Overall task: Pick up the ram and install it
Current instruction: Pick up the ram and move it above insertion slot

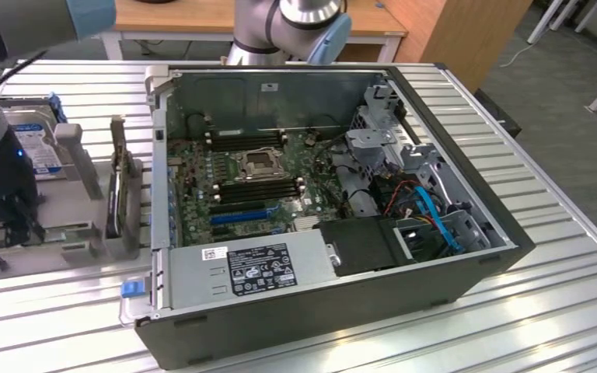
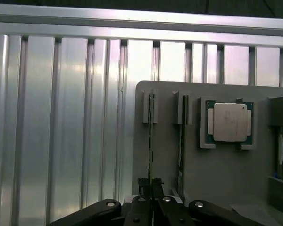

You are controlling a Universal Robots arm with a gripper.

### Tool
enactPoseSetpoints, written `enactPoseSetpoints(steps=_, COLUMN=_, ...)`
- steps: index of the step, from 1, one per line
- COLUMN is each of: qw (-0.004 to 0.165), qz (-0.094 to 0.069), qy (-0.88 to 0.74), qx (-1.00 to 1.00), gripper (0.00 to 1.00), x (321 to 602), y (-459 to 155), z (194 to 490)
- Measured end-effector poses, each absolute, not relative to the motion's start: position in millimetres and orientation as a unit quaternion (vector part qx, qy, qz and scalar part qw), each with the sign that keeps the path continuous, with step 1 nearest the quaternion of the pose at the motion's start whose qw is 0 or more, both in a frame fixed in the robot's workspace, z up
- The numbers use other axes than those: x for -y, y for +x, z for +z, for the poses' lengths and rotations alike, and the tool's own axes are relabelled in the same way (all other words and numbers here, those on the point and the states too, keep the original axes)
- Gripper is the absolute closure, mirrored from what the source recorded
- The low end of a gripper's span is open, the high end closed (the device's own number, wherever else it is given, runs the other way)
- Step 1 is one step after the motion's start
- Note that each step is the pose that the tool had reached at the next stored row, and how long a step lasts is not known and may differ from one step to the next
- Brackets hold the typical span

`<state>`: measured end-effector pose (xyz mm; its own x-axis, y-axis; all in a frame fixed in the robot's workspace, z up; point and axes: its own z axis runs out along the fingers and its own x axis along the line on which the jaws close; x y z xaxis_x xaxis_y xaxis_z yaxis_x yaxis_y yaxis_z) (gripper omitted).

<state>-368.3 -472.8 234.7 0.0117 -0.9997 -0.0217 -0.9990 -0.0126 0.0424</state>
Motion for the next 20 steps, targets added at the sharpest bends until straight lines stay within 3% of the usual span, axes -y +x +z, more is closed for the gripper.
enactPoseSetpoints(steps=20, qw=0.007, qz=-0.023, qy=0.711, qx=0.703, gripper=0.88, x=472.7, y=-368.1, z=325.7)
